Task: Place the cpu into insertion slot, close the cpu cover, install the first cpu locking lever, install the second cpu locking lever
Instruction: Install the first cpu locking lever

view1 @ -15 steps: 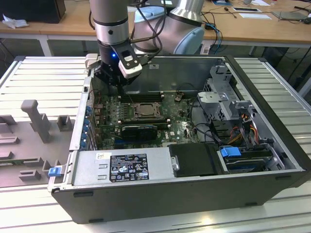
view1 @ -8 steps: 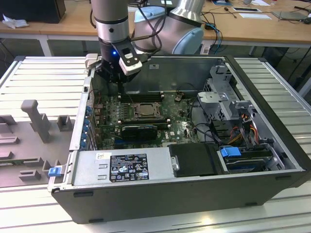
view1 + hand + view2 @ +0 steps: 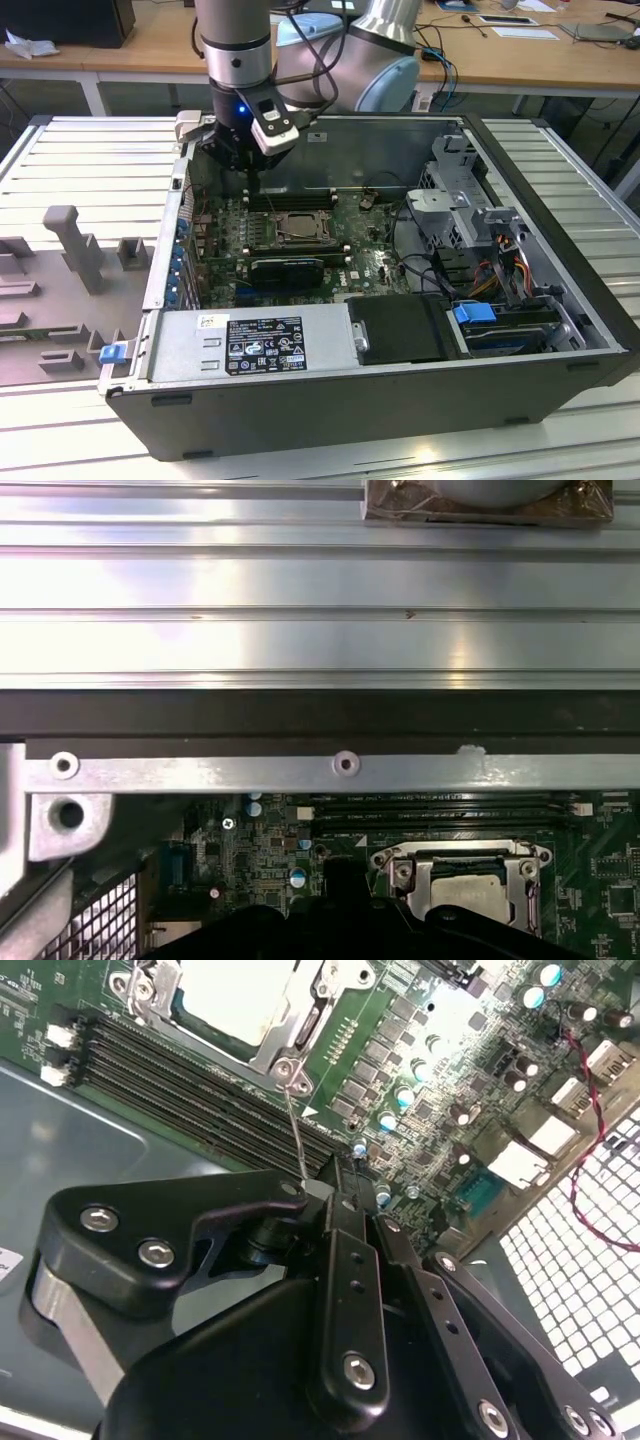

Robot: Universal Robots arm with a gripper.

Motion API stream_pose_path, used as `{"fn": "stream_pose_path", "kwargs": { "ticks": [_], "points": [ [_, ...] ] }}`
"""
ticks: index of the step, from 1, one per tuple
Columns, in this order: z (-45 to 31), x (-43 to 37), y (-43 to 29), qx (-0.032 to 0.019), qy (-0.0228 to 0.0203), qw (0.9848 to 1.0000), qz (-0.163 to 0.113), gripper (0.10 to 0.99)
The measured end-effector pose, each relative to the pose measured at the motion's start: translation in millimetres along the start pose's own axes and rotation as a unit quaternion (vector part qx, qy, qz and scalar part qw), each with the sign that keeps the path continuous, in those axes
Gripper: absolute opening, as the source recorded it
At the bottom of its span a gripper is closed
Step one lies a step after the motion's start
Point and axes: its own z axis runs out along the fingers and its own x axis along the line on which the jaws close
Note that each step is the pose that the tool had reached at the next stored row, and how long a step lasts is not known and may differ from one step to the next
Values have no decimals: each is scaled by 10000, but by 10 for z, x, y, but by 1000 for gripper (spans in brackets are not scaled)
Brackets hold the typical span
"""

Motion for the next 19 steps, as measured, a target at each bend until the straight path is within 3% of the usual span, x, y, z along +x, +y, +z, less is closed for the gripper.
{"fn": "stream_pose_path", "kwargs": {
  "ticks": [19],
  "points": [
    [51, -154, -1, 0, 0, 10000, 0, 106]
  ]
}}
